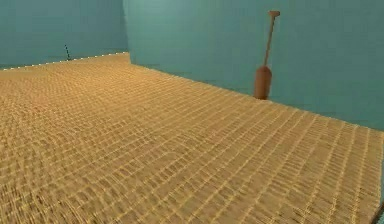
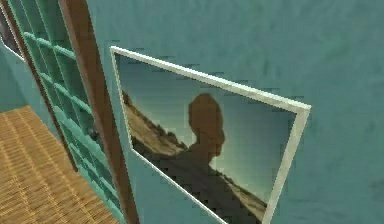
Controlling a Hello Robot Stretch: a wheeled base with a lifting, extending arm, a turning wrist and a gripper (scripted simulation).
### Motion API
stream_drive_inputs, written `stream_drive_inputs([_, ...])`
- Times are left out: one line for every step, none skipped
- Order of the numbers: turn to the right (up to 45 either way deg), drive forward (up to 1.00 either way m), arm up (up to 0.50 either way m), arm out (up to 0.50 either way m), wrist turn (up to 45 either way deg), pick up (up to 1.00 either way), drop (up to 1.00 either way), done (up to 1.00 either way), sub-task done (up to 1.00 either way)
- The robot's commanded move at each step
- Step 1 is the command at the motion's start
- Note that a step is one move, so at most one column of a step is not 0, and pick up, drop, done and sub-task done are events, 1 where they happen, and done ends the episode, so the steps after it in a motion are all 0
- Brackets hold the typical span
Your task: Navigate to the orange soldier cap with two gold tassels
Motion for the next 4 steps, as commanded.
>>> stream_drive_inputs([0.0,0.2,0.0,0.0,0.0,0.0,0.0,0.0,0.0])
stream_drive_inputs([-45.0,0.0,0.0,0.0,0.0,0.0,0.0,0.0,0.0])
stream_drive_inputs([0.0,1.0,0.0,0.0,0.0,0.0,0.0,0.0,0.0])
stream_drive_inputs([-3.0,0.0,0.0,0.0,0.0,0.0,0.0,0.0,0.0])
